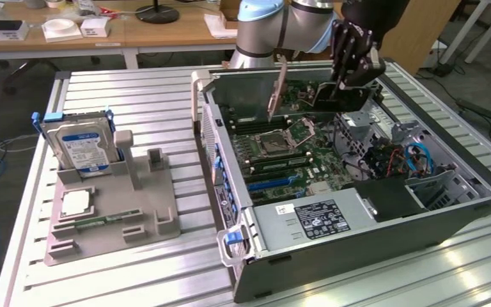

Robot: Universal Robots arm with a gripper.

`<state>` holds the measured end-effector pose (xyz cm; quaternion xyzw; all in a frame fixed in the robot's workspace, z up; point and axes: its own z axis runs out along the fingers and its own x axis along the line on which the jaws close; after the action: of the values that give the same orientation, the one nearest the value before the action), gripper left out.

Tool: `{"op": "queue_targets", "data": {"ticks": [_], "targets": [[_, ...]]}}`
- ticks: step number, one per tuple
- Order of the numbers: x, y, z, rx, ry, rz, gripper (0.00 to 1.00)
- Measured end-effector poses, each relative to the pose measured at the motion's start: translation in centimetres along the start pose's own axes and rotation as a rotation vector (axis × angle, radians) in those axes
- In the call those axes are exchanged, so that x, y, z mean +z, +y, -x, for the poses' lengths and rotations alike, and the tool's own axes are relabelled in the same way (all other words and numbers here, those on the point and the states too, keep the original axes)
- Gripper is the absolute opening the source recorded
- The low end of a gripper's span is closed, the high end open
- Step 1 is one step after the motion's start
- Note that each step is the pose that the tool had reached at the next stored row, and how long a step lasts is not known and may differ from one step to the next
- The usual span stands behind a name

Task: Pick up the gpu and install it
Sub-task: 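Insert the gpu into the slot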

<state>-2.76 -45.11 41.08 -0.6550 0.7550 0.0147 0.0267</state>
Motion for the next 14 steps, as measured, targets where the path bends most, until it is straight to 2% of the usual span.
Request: {"op": "queue_targets", "data": {"ticks": [3, 7, 14], "targets": [[0.17, 0.01, -0.02, -0.037, -0.0005, 0.0018, 0.26], [0.21, 0.0, -0.06, -0.073, -0.0017, -0.0016, 0.26], [0.21, 0.0, -0.09, -0.08, -0.0023, -0.0032, 0.26]]}}
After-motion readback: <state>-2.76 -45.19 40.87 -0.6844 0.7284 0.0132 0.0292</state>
